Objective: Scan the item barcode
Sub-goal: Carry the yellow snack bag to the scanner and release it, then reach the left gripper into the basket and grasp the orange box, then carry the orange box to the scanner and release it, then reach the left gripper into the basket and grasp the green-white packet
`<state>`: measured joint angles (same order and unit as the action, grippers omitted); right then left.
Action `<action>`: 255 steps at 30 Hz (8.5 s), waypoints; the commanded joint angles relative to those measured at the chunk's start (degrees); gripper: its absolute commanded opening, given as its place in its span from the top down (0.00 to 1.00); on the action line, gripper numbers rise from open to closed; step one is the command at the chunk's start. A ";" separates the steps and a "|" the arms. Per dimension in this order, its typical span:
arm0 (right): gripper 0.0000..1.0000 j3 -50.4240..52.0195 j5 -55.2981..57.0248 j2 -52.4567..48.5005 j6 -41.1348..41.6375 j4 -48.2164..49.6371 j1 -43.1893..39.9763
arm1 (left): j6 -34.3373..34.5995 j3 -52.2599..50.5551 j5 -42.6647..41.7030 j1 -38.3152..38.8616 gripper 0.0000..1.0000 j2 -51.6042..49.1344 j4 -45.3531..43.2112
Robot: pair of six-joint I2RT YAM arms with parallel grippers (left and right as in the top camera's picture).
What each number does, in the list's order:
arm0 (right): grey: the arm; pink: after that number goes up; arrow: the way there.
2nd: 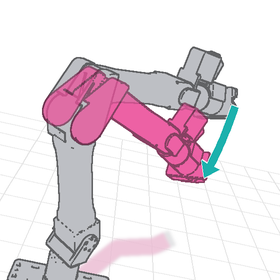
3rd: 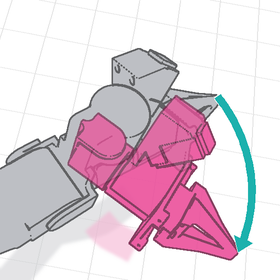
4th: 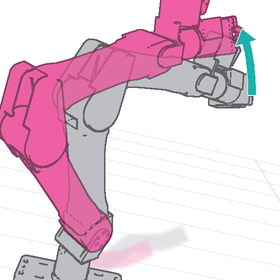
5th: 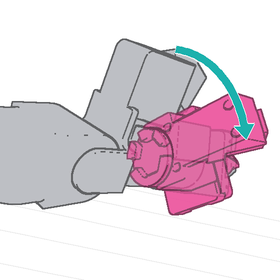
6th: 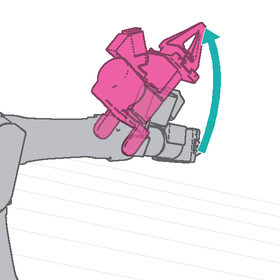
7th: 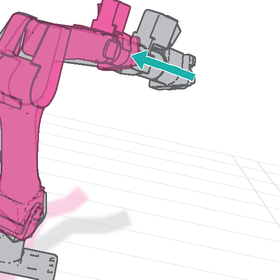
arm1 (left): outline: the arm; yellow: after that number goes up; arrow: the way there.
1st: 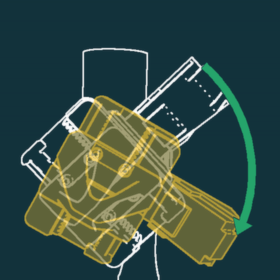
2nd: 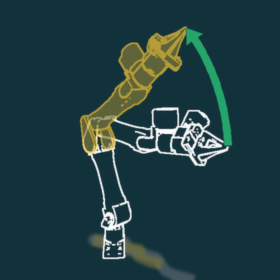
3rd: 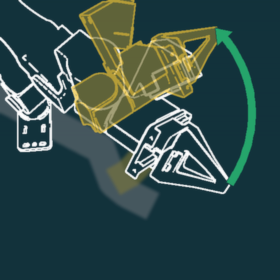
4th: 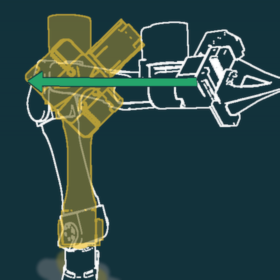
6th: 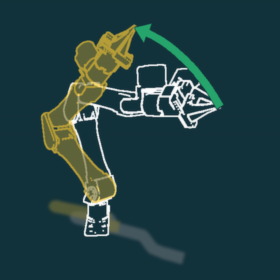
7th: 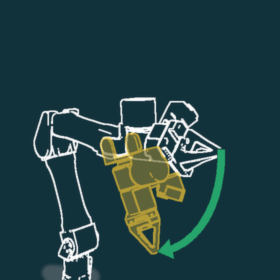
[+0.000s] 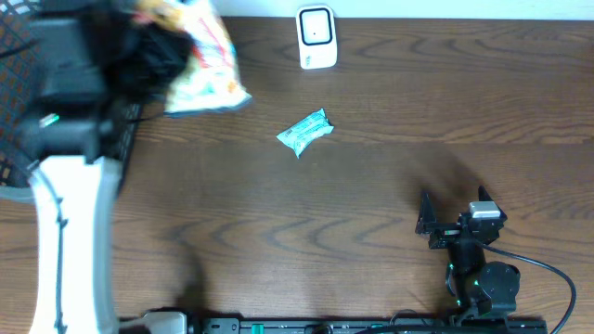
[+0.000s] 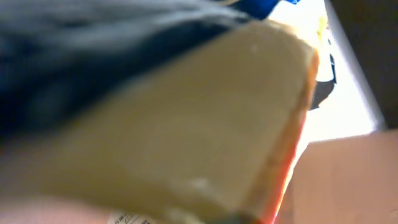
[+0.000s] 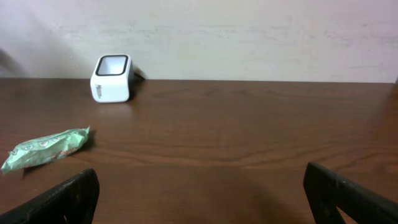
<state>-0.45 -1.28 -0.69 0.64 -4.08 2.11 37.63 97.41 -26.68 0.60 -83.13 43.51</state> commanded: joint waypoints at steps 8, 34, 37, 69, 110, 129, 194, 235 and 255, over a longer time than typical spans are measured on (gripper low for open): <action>0.01 0.13 0.28 0.31 0.59 -0.20 0.17 | 4.57 0.31 5.79 20.06 0.93 -19.56 -4.98; 0.01 0.13 0.26 0.31 0.59 -0.20 0.17 | -14.91 0.76 6.23 14.38 0.05 -15.06 -22.62; 0.01 0.13 0.26 0.31 0.59 -0.20 0.17 | -20.26 0.76 6.51 7.32 0.01 -8.09 -22.62; 0.01 0.13 0.26 0.31 0.59 -0.20 0.17 | -20.70 0.31 19.69 -37.38 0.02 -28.48 16.00; 0.01 0.13 0.26 0.31 0.59 -0.20 0.20 | -21.68 -6.36 24.74 -29.59 0.92 -37.81 13.05; 0.01 0.13 0.26 0.31 0.59 -0.20 0.17 | 6.25 13.68 3.98 -39.67 0.93 -3.21 6.19; 0.01 0.13 0.26 0.31 0.59 -0.20 0.17 | -27.52 13.09 30.38 12.96 0.15 -17.16 -1.97; 0.01 0.13 0.26 0.31 0.59 -0.20 0.17 | -24.44 13.07 4.22 -28.63 0.16 -45.64 -20.70; 0.01 0.13 0.26 0.31 0.59 -0.20 0.20 | -2.82 12.85 11.28 -22.91 0.16 -56.22 -23.85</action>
<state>-0.45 -1.28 -0.69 0.64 -4.05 2.11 32.40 110.52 -17.43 -22.00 -136.35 21.02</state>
